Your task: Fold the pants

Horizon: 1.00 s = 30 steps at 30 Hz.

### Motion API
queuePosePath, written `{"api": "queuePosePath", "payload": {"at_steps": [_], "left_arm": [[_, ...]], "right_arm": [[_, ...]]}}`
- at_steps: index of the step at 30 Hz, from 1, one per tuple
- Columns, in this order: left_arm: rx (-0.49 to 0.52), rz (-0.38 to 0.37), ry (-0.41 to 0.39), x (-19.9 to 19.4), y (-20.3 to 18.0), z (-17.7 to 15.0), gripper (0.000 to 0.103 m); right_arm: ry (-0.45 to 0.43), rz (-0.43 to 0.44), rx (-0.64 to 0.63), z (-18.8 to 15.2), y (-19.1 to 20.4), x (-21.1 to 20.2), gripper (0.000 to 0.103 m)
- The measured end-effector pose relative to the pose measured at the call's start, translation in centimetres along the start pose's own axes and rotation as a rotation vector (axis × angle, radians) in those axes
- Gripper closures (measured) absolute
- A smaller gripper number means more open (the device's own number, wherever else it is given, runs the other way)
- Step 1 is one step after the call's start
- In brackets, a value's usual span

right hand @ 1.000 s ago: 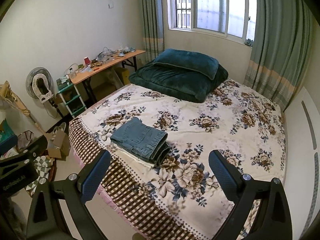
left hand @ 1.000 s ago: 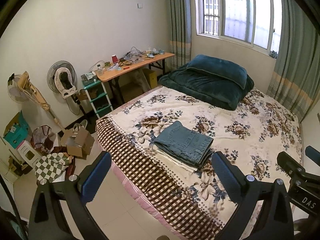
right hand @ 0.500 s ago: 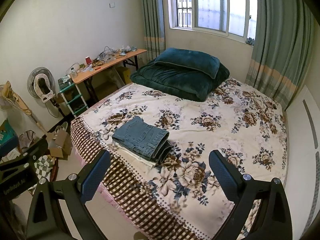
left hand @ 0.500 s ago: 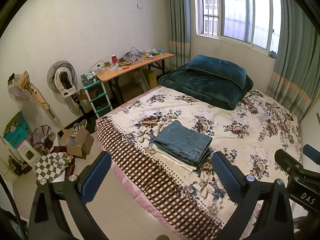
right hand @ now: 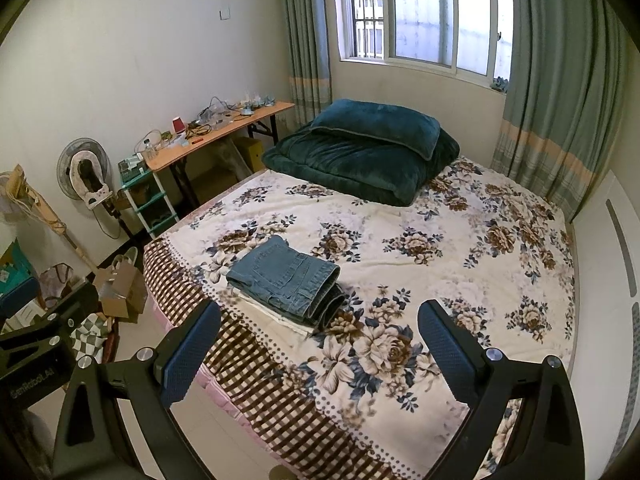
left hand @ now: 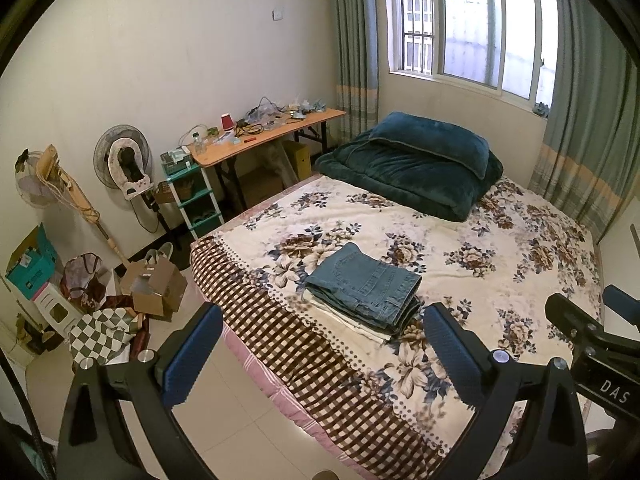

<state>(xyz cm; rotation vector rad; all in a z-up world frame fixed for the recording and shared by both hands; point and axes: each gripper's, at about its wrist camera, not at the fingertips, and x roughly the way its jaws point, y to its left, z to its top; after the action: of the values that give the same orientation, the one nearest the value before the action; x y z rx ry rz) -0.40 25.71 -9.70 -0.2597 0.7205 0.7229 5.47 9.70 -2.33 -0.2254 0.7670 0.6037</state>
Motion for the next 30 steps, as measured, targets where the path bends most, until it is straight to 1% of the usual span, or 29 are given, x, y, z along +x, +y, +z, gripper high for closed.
{"api": "queuePosePath", "payload": {"at_steps": [9, 23, 30], "left_arm": [[0.0, -0.001, -0.001, -0.2, -0.1, 0.0, 0.0], [0.004, -0.013, -0.015, -0.8, 0.3, 1.3, 0.0], [0.003, -0.012, -0.015, -0.8, 0.2, 1.2, 0.0]], "right_arm": [[-0.001, 0.0, 0.001, 0.0, 0.1, -0.2, 0.002], [-0.012, -0.002, 0.01, 0.2, 0.2, -0.9, 0.002], [-0.011, -0.001, 0.016, 0.4, 0.1, -1.1, 0.002]]}}
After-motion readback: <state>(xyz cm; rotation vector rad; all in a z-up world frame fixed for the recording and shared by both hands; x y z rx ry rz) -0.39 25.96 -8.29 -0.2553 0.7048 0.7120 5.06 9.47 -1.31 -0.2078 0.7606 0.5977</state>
